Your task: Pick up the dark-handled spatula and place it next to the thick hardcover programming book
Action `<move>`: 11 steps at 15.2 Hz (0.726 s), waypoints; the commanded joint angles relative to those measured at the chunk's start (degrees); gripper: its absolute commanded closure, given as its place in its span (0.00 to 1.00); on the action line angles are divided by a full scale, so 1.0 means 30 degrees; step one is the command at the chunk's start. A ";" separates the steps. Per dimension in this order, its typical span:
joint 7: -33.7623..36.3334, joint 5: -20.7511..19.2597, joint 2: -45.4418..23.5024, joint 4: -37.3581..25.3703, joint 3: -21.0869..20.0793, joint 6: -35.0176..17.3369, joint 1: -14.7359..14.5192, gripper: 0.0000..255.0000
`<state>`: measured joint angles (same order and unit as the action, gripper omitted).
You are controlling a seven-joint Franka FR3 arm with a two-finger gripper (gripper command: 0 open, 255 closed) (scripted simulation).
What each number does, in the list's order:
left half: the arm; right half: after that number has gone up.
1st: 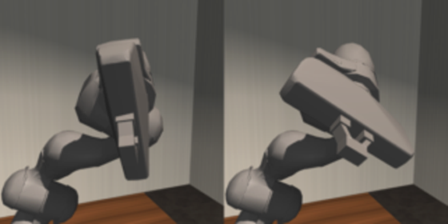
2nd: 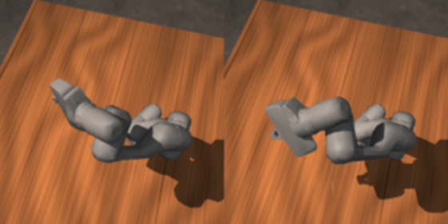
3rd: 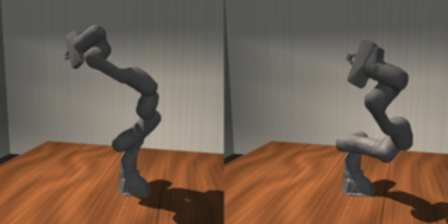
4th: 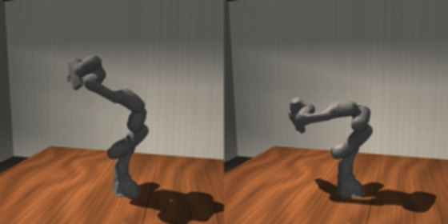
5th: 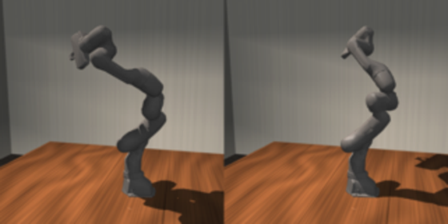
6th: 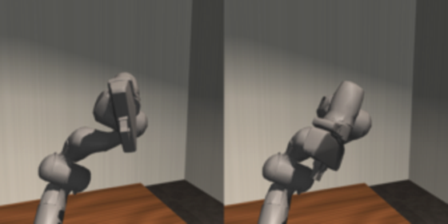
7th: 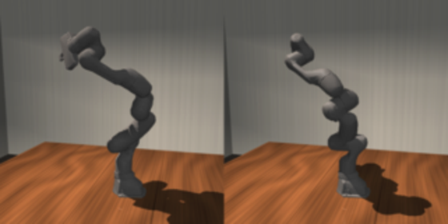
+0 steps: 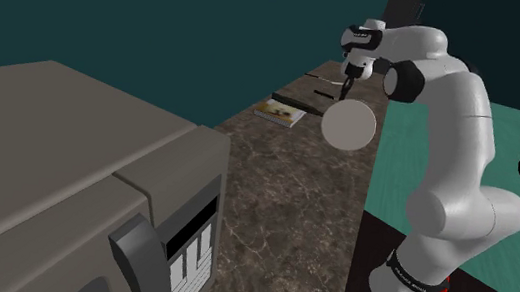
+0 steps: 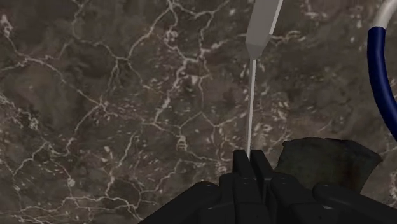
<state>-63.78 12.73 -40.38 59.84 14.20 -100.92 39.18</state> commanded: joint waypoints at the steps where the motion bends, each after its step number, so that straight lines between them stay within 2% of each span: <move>1: -0.0121 0.0263 -0.2216 -0.3900 -0.0139 0.1672 0.0908 1.00; 2: -0.0052 0.0405 -0.3969 -0.7035 -0.0290 0.3007 0.1570 1.00; 6: -0.0280 0.0369 -0.3270 -0.4722 -0.0234 0.1440 0.1252 1.00; 11: -0.0483 0.0396 -0.2971 -0.2883 -0.0207 -0.0062 0.1013 1.00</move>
<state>-65.15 13.89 -49.30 50.40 13.59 -100.31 42.33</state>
